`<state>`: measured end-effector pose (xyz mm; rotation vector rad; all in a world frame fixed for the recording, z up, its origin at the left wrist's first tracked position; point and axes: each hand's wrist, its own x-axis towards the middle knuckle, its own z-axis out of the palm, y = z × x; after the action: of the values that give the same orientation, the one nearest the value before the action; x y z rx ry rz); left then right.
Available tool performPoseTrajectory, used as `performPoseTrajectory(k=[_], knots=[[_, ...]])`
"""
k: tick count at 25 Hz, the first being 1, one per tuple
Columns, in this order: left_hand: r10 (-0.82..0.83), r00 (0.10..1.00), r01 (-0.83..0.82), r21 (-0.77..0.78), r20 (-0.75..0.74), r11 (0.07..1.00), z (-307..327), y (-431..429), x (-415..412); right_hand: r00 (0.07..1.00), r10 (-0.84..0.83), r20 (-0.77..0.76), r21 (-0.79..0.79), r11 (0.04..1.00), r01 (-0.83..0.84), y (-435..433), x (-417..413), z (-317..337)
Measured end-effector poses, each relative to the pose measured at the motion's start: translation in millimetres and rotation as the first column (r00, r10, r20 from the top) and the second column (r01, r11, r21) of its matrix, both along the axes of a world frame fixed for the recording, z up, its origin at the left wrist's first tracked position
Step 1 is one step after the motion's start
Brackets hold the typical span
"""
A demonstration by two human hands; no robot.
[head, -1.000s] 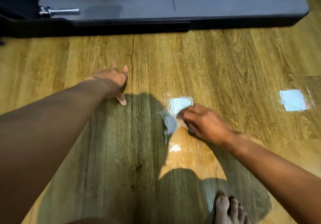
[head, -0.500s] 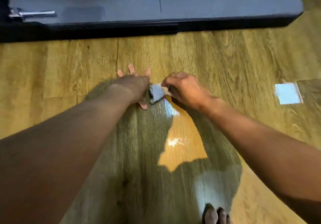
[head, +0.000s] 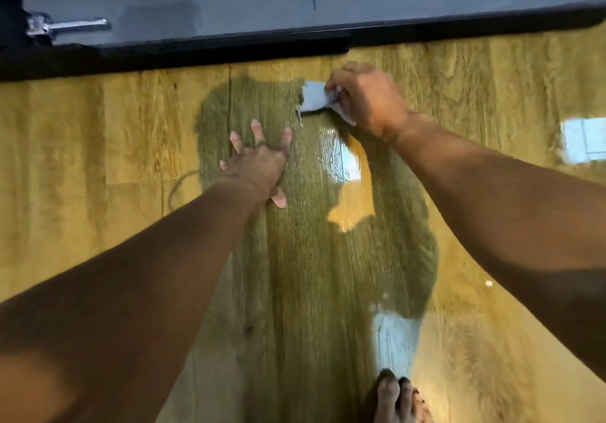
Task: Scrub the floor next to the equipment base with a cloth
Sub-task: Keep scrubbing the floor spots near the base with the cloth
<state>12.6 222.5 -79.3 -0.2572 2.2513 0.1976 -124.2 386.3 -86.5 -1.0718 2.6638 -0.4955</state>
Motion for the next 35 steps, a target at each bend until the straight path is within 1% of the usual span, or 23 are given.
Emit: performPoseTrajectory(k=[2, 3, 6, 8, 10, 11, 13, 15, 17, 18, 19, 22, 25, 27, 28, 30, 32, 33, 35], knots=[[-0.005, 1.0, 0.005, 0.012, -0.003, 1.0, -3.5, -1.1, -1.0, 0.993, -0.108, -0.055, 0.022, 0.994, 0.109, -10.1, -11.4, -9.1], [0.002, 1.0, -0.001, 0.024, -0.014, 1.0, -4.3, -1.9, -0.9, 0.991, -0.114, -0.066, 0.018, 0.993, 0.116, -9.4, -3.0, -9.5], [-0.017, 0.999, 0.019, 0.03, -0.044, 0.999, -5.8, -2.1, 1.2, 0.997, -0.013, -0.073, -0.019, 1.0, 0.012, 10.6, 37.2, -8.3], [-0.016, 0.998, 0.018, 0.033, -0.053, 0.999, -8.0, -2.4, 1.7, 0.995, 0.036, -0.091, 0.02, 0.999, -0.034, 11.3, 23.5, -4.6], [-0.011, 0.999, 0.012, 0.026, -0.047, 1.0, -10.2, -3.8, 0.8, 0.994, -0.02, -0.104, 0.071, 0.997, 0.028, -4.3, -13.0, -2.8], [-0.013, 0.999, 0.014, 0.028, -0.04, 1.0, -10.7, -3.0, -0.9, 0.991, -0.078, -0.109, 0.085, 0.992, 0.088, -10.4, -27.0, -1.5], [-0.015, 0.999, 0.016, 0.028, -0.034, 0.999, -9.2, -1.5, -0.6, 0.979, -0.185, -0.088, 0.091, 0.977, 0.193, -13.0, -26.0, -0.6], [-0.018, 0.999, 0.018, 0.02, -0.033, 1.0, -5.5, -0.7, -0.9, 0.982, -0.177, -0.071, 0.088, 0.979, 0.183, -1.4, 11.9, -1.1], [0.0, 1.0, 0.001, 0.037, -0.031, 0.999, -1.2, -0.8, -1.2, 0.993, -0.116, -0.026, 0.108, 0.987, 0.118, 16.2, 57.8, -0.1], [0.01, 0.999, -0.008, 0.051, -0.03, 0.999, 1.1, 0.3, -0.6, 0.996, -0.086, -0.001, 0.128, 0.988, 0.085, 25.2, 70.4, 2.2], [0.008, 0.999, -0.006, 0.053, -0.033, 0.999, 2.9, 0.9, 0.1, 0.996, -0.09, 0.022, 0.149, 0.985, 0.086, 32.1, 72.3, 3.9], [-0.02, 0.999, 0.021, 0.037, -0.04, 0.999, 6.0, 0.6, -0.7, 0.969, -0.243, 0.055, 0.129, 0.964, 0.234, 40.6, 50.6, 1.2], [-0.021, 0.999, 0.023, 0.042, -0.045, 0.999, 2.2, 0.4, 0.0, 0.962, -0.273, 0.003, 0.15, 0.951, 0.27, 36.9, 61.4, -0.8], [-0.023, 0.998, 0.025, 0.023, -0.055, 0.999, 1.4, -0.8, 0.5, 0.97, -0.244, -0.013, 0.146, 0.959, 0.243, 39.3, 87.5, 0.6], [-0.02, 0.998, 0.021, 0.029, -0.056, 0.999, 1.3, -0.6, 1.1, 0.977, -0.214, -0.017, 0.118, 0.97, 0.214, 42.8, 103.6, 2.7], [-0.002, 0.998, 0.005, 0.047, -0.06, 0.999, 0.6, -0.4, 1.3, 0.998, -0.062, 0.004, 0.058, 0.996, 0.062, 49.9, 134.5, 7.5], [0.004, 0.998, -0.002, 0.037, -0.059, 0.999, -1.2, -0.6, 1.4, 0.99, 0.135, 0.028, 0.059, 0.989, -0.137, 59.2, 144.4, 7.6], [0.002, 0.998, -0.001, 0.024, -0.058, 1.0, -2.8, -0.7, 1.4, 0.986, 0.164, 0.027, 0.069, 0.984, -0.165, 61.7, 136.4, 7.2], [-0.017, 0.998, 0.017, 0.002, -0.062, 1.0, -5.4, -0.7, 1.4, 0.997, 0.059, 0.051, 0.049, 0.997, -0.062, 57.9, 111.2, 6.1]])
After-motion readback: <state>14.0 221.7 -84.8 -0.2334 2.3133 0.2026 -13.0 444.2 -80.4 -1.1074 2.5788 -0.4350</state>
